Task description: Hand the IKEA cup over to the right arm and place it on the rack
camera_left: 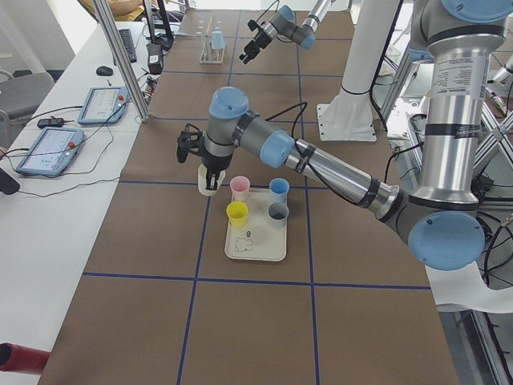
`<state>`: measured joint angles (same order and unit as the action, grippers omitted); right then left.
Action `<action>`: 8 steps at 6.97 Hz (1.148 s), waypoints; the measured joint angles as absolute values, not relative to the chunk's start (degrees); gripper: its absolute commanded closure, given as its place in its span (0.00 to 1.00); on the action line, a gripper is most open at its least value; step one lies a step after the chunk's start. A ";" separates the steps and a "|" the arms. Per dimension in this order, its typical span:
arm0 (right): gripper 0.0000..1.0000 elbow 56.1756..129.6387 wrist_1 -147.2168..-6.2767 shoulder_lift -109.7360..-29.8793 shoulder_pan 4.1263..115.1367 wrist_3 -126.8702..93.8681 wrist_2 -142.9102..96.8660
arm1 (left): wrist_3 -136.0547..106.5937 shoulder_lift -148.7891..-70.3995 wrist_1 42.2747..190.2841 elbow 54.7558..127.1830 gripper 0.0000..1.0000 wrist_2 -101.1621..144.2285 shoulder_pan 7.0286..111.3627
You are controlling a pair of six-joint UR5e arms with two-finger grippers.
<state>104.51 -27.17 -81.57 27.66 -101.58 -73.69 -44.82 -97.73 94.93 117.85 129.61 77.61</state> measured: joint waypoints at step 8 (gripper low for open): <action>0.00 111.75 -27.46 -63.24 18.45 -135.14 -68.23 | -133.09 -116.91 189.46 86.01 1.00 121.86 51.18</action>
<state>111.75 -27.46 -63.24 18.45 -135.14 -68.23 -133.09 -116.91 189.46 86.01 121.86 51.18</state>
